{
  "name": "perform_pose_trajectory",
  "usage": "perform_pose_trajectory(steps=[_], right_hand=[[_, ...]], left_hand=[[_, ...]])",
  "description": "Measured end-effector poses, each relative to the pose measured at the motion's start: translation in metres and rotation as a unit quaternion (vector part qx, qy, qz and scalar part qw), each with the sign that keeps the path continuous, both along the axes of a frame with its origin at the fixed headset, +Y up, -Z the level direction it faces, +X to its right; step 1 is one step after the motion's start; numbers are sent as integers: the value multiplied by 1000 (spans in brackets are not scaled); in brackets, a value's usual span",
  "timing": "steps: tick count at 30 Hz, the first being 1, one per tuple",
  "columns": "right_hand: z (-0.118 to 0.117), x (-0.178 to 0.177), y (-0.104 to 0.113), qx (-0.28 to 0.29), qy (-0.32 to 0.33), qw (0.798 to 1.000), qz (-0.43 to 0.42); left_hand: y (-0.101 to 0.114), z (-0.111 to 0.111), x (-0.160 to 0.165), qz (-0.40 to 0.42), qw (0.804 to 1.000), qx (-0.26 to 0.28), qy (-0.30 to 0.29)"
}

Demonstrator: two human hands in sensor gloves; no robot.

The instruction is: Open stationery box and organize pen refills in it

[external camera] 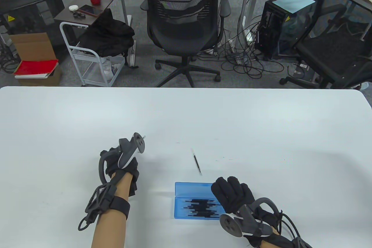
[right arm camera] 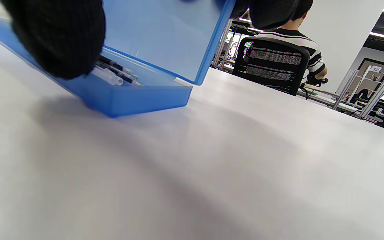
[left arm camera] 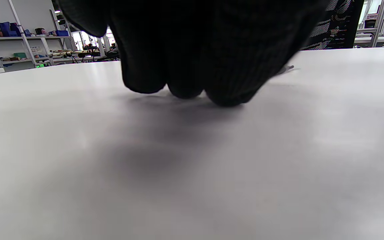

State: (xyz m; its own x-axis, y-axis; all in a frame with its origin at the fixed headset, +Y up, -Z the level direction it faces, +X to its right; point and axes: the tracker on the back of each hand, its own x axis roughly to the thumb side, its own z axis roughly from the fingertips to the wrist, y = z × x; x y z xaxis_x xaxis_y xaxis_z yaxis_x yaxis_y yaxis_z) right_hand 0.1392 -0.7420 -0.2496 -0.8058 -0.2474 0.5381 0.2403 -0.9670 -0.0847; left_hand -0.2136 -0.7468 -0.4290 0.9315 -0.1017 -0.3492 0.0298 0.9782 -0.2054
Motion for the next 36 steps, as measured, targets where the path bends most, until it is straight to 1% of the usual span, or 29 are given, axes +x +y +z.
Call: perform_pose_trajectory(steps=[19, 25, 31, 36], right_hand=[[0, 0, 0, 0, 0, 1000, -1], [0, 0, 0, 0, 0, 1000, 0], [0, 0, 0, 0, 0, 1000, 1], [0, 0, 0, 0, 0, 1000, 0]], left_hand=[[4, -2, -1, -11, 1000, 20, 7], [3, -4, -2, -6, 1000, 16, 9], [4, -5, -3, -6, 1000, 10, -2], [3, -5, -2, -27, 999, -2, -31]])
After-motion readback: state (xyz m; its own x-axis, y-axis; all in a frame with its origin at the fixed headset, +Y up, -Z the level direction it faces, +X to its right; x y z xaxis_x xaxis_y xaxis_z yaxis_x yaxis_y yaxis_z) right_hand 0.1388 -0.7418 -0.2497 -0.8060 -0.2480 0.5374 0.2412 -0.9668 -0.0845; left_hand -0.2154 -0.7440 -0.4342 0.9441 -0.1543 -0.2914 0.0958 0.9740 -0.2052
